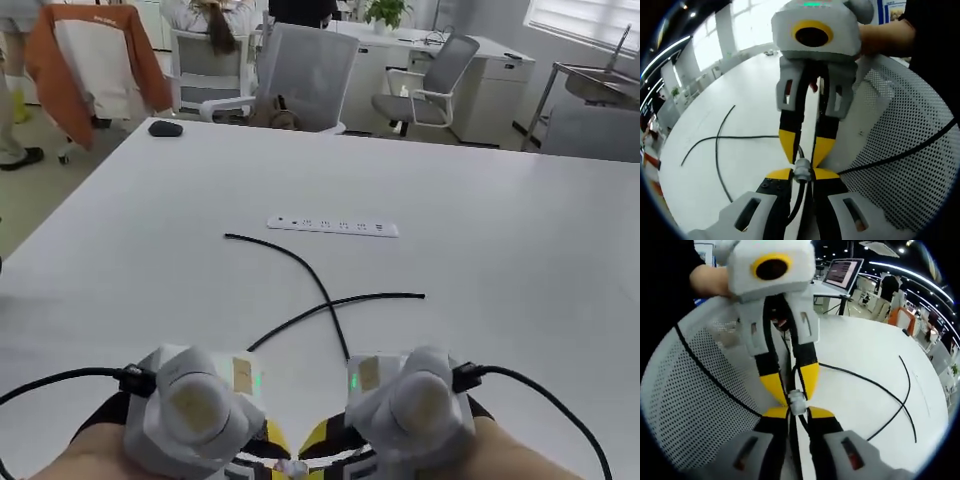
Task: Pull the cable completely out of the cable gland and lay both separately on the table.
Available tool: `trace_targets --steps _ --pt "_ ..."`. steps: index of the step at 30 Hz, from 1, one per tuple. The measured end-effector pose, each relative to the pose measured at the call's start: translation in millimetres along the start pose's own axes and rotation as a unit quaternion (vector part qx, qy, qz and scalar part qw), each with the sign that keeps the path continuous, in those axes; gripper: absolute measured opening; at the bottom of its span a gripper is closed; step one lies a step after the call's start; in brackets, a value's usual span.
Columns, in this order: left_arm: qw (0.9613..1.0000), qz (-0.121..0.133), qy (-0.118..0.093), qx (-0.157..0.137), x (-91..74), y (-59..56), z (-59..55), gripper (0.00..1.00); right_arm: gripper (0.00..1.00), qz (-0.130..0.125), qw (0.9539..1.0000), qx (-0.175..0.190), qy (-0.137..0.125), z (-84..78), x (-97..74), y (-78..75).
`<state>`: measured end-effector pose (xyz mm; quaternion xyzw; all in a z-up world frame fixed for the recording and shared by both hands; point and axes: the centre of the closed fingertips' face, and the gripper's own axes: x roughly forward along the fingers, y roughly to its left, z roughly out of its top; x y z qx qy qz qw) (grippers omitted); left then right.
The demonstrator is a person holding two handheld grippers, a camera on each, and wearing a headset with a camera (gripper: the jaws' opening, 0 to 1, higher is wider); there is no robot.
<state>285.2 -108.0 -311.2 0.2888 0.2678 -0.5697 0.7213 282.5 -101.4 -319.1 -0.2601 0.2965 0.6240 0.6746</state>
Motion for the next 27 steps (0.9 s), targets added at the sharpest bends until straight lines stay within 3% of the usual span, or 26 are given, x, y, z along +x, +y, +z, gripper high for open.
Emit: trace_targets --steps 3,7,13,19,21,27 --pt "0.9974 0.019 0.026 0.064 1.7 2.1 -2.9 0.16 0.12 0.001 0.9999 0.014 -0.006 -1.5 -1.8 -3.5" --pt "0.9894 0.027 0.043 0.136 10.8 0.6 1.1 0.16 0.13 0.002 0.9998 0.022 0.001 -6.0 -0.6 -3.5" --pt "0.9870 0.023 0.038 0.155 11.6 -2.5 5.3 0.16 0.16 0.001 0.9998 0.008 0.016 -8.5 1.4 -0.8" --pt "0.9897 0.023 0.030 0.138 10.6 -0.8 7.5 0.16 0.12 -0.001 0.9997 -0.012 0.024 -7.7 3.5 2.4" --pt "0.9931 0.021 0.022 0.114 11.3 -2.7 8.8 0.16 0.11 -0.012 0.9988 -0.035 0.031 -7.9 2.7 1.6" --pt "0.9983 0.024 -0.007 0.053 5.7 2.2 12.4 0.16 0.10 -0.032 0.9981 -0.050 0.019 -0.9 -0.8 -4.4"
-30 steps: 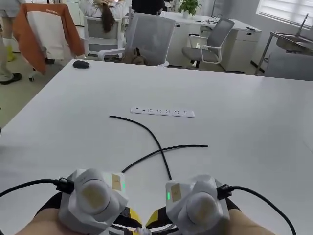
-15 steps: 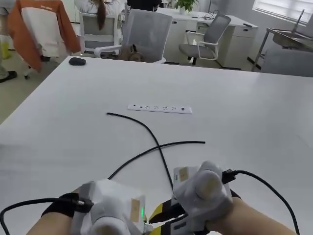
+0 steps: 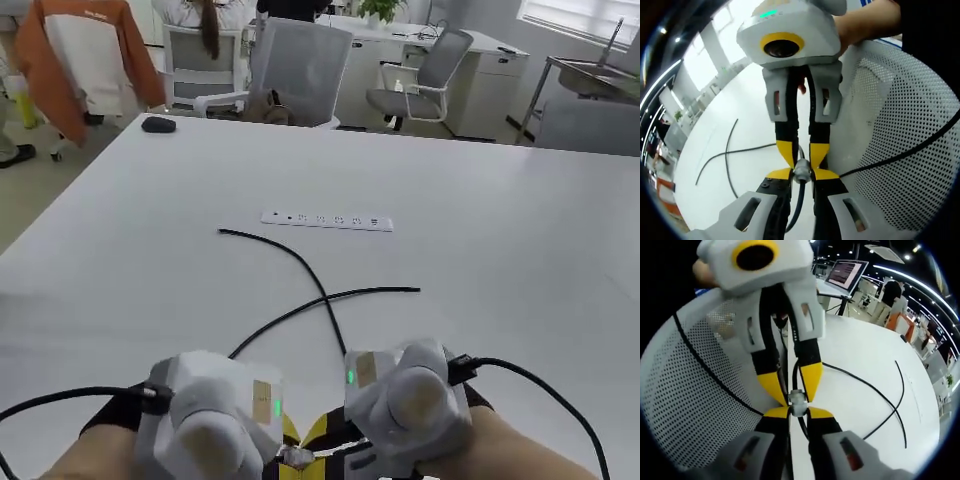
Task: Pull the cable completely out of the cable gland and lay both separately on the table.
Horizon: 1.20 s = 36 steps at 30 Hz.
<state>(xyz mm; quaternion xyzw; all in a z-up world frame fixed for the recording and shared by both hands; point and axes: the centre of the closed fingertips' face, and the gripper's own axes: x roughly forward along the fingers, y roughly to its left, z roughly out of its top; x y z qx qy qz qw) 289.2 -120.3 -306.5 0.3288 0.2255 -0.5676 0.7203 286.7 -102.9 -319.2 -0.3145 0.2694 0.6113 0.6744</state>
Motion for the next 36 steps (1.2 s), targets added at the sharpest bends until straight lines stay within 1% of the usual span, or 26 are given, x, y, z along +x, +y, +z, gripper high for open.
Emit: trace_targets --steps 1,3,4,5,6,7,8,9,10,11,12,13,14,15,16,17,18,20,23,24,25,26,28,30,33,36 --pt "0.9999 0.000 -0.003 -0.012 -0.2 0.3 0.1 0.16 0.10 -0.002 1.0000 -0.001 -0.002 0.6 0.2 -0.5" --pt "0.9990 -0.005 -0.012 -0.042 -6.4 2.3 -0.1 0.16 0.10 -0.007 0.9999 -0.013 0.001 1.5 0.8 -1.3" --pt "0.9980 -0.008 -0.018 -0.060 -7.7 4.2 -0.1 0.16 0.10 -0.013 0.9996 -0.026 0.004 2.2 0.9 -1.9" --pt "0.9974 -0.010 -0.021 -0.068 -7.9 4.9 -0.1 0.16 0.10 -0.015 0.9995 -0.029 0.005 2.5 1.1 -2.0" --pt "0.9955 -0.016 -0.027 -0.090 -8.5 5.2 0.2 0.15 0.10 -0.017 0.9991 -0.037 0.008 2.2 1.3 -1.9" --pt "0.9916 -0.020 -0.039 -0.121 -11.1 6.8 2.1 0.14 0.10 -0.022 0.9984 -0.051 0.011 3.2 2.0 -2.1" --pt "0.9863 -0.030 -0.070 -0.146 -15.1 8.3 9.5 0.08 0.10 -0.026 0.9977 -0.059 0.020 1.6 2.7 -1.1" --pt "0.9795 -0.039 -0.077 -0.182 -20.8 8.5 9.3 0.02 0.10 -0.025 0.9976 -0.062 0.018 3.2 4.7 0.3" --pt "0.9700 -0.049 -0.106 -0.213 -23.3 13.1 17.2 0.03 0.10 -0.033 0.9965 -0.074 0.022 4.2 3.9 -3.1" --pt "0.9681 -0.045 -0.121 -0.215 -25.2 17.4 18.4 0.03 0.10 -0.036 0.9967 -0.072 0.012 10.0 2.7 -4.8" --pt "0.9730 -0.040 -0.099 -0.204 -24.4 18.5 9.0 0.03 0.10 -0.035 0.9975 -0.061 -0.010 16.9 2.5 -5.6" --pt "0.9829 -0.016 -0.059 -0.174 -21.9 21.3 -5.0 0.03 0.10 -0.034 0.9983 -0.043 -0.021 19.3 2.1 -7.2" --pt "0.9782 -0.004 -0.099 -0.183 -21.8 27.6 6.3 0.03 0.10 -0.038 0.9980 -0.051 0.000 11.4 1.5 -9.3" --pt "0.9785 0.003 -0.076 -0.192 -22.2 28.8 -1.8 0.03 0.10 -0.039 0.9979 -0.052 0.004 8.8 1.3 -10.3" --pt "0.9782 0.000 -0.082 -0.191 -23.1 30.2 -2.0 0.03 0.10 -0.040 0.9979 -0.051 0.004 7.6 0.6 -11.5" --pt "0.9766 0.001 -0.089 -0.195 -23.4 31.1 0.5 0.03 0.10 -0.045 0.9979 -0.047 0.003 7.9 -1.2 -13.6" --pt "0.9761 0.004 -0.092 -0.197 -24.1 33.3 0.2 0.03 0.10 -0.045 0.9980 -0.044 0.001 8.7 -2.1 -14.1" --pt "0.9778 0.009 -0.089 -0.190 -23.1 33.5 -0.5 0.05 0.10 -0.046 0.9982 -0.039 -0.002 10.2 -2.5 -14.6" --pt "0.9799 0.009 -0.085 -0.180 -20.2 29.1 -0.3 0.12 0.10 -0.048 0.9978 -0.045 0.008 8.8 -1.2 -14.8" --pt "0.9824 0.006 -0.079 -0.169 -18.3 26.7 -0.9 0.15 0.10 -0.050 0.9976 -0.048 0.010 8.3 -1.0 -15.1" --pt "0.9831 0.005 -0.073 -0.168 -17.4 25.1 -2.1 0.17 0.10 -0.049 0.9976 -0.047 0.009 8.6 -0.9 -15.8" --pt "0.9866 0.006 -0.056 -0.153 -16.1 23.3 -6.4 0.18 0.10 -0.049 0.9978 -0.045 0.010 7.8 -0.6 -16.0" --pt "0.9907 0.008 -0.039 -0.130 -13.5 20.8 -10.0 0.21 0.10 -0.053 0.9975 -0.045 0.013 6.0 -1.1 -18.6" --pt "0.9909 0.002 -0.037 -0.129 -11.5 17.0 -9.2 0.20 0.10 -0.053 0.9977 -0.040 0.009 6.6 -1.9 -19.5" --pt "0.9911 -0.001 -0.036 -0.128 -11.0 15.9 -8.7 0.20 0.11 -0.050 0.9977 -0.046 0.007 8.6 -1.1 -17.7" --pt "0.9882 -0.006 -0.039 -0.148 -10.3 15.5 -9.7 0.18 0.10 -0.045 0.9977 -0.051 -0.002 12.8 -1.0 -14.6"
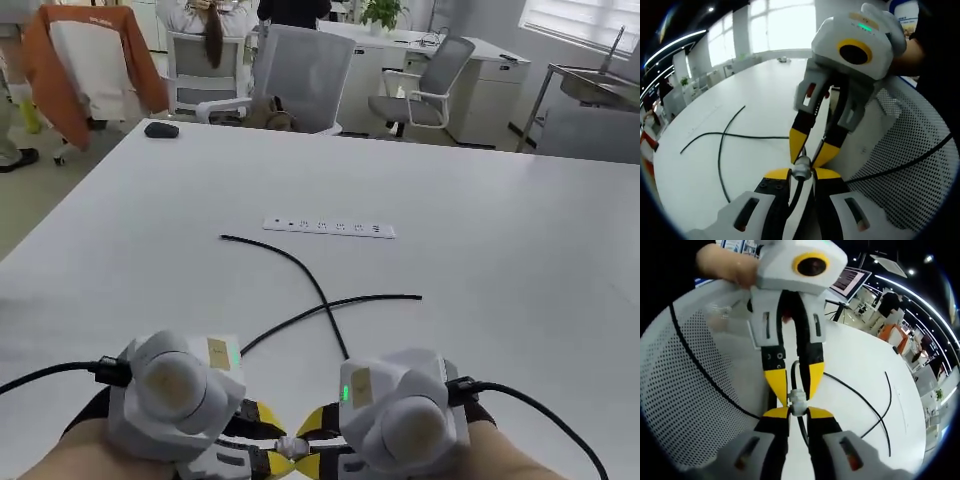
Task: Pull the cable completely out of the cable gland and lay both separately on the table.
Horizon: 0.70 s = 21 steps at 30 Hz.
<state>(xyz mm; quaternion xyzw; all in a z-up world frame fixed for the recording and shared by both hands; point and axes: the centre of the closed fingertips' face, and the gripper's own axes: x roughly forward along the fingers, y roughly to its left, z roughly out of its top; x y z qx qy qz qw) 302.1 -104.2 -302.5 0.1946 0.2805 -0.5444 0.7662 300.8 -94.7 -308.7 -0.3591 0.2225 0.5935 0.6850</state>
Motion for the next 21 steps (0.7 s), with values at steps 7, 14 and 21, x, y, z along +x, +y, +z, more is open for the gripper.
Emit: trace_targets --steps 7,14,21 --pt "0.9996 -0.007 0.003 -0.028 -0.2 -1.5 -1.9 0.17 0.10 0.004 0.9999 -0.013 0.001 0.2 0.2 2.9" --pt "0.9971 0.001 -0.017 -0.075 -6.9 6.1 4.1 0.16 0.10 -0.033 0.9981 -0.052 0.007 5.5 -3.1 -4.3" --pt "0.9954 0.002 -0.027 -0.092 -7.8 8.8 5.3 0.16 0.09 -0.067 0.9883 -0.134 0.028 9.1 -4.9 -7.7"
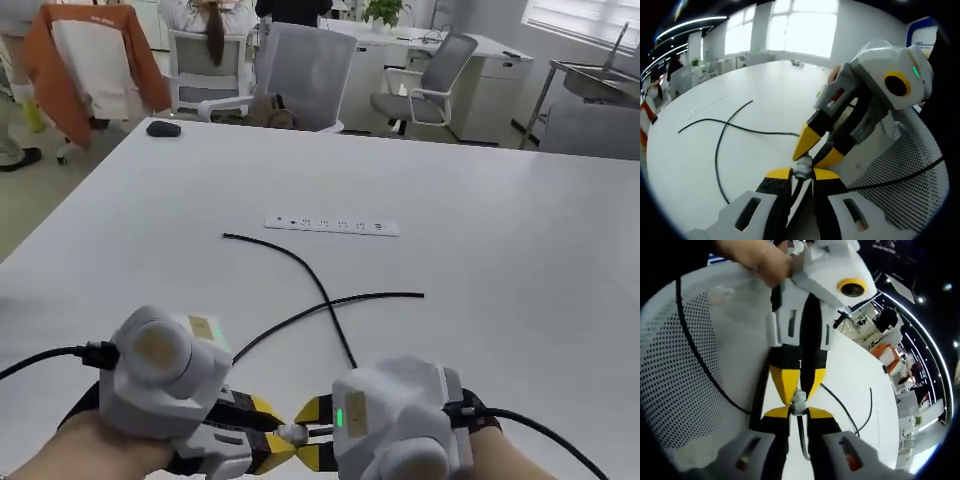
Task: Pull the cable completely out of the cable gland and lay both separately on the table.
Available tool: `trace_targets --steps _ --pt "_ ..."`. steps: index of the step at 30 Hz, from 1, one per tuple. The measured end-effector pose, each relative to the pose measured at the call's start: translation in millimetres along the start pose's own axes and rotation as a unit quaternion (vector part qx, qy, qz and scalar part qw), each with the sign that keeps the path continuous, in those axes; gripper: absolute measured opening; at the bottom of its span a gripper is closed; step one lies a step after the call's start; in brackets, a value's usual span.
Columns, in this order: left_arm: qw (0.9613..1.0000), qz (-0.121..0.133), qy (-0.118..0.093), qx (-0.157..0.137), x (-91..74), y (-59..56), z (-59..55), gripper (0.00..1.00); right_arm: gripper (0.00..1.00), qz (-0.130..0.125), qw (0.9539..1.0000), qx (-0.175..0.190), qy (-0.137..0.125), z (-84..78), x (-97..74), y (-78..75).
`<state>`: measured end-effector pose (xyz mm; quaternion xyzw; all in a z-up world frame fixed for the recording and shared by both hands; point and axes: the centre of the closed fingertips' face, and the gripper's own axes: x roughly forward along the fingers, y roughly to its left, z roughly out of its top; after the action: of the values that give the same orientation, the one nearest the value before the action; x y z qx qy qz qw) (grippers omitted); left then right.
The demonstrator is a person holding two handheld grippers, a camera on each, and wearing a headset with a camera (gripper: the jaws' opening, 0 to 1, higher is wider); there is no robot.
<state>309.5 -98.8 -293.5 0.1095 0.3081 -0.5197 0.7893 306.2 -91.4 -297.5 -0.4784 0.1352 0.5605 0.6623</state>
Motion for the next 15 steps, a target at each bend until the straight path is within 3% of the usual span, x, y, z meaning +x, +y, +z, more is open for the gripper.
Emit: trace_targets --steps 1,3,4,7,9,15 --pt "1.0000 0.000 -0.003 -0.005 -0.4 0.3 0.8 0.16 0.09 -0.004 0.9997 -0.022 0.005 -0.6 0.0 -0.9" --pt "0.9998 -0.002 -0.006 -0.016 -1.3 0.7 1.4 0.16 0.09 -0.011 0.9996 -0.026 0.007 -0.4 0.3 -1.5" --pt "0.9997 -0.002 -0.012 -0.023 -1.9 2.4 3.2 0.16 0.09 -0.018 0.9985 -0.051 0.012 -0.3 -0.3 -4.6" --pt "0.9995 -0.004 -0.013 -0.028 -2.0 1.8 3.6 0.16 0.09 -0.019 0.9981 -0.056 0.017 -0.7 1.4 -3.5" --pt "0.9999 0.001 -0.014 0.010 -0.7 2.3 3.9 0.17 0.09 -0.016 0.9990 -0.040 0.014 -2.3 2.5 -5.4" --pt "0.9985 0.002 0.008 0.054 3.5 -4.0 -1.3 0.18 0.10 0.004 1.0000 0.003 0.005 -4.4 3.9 -2.4"
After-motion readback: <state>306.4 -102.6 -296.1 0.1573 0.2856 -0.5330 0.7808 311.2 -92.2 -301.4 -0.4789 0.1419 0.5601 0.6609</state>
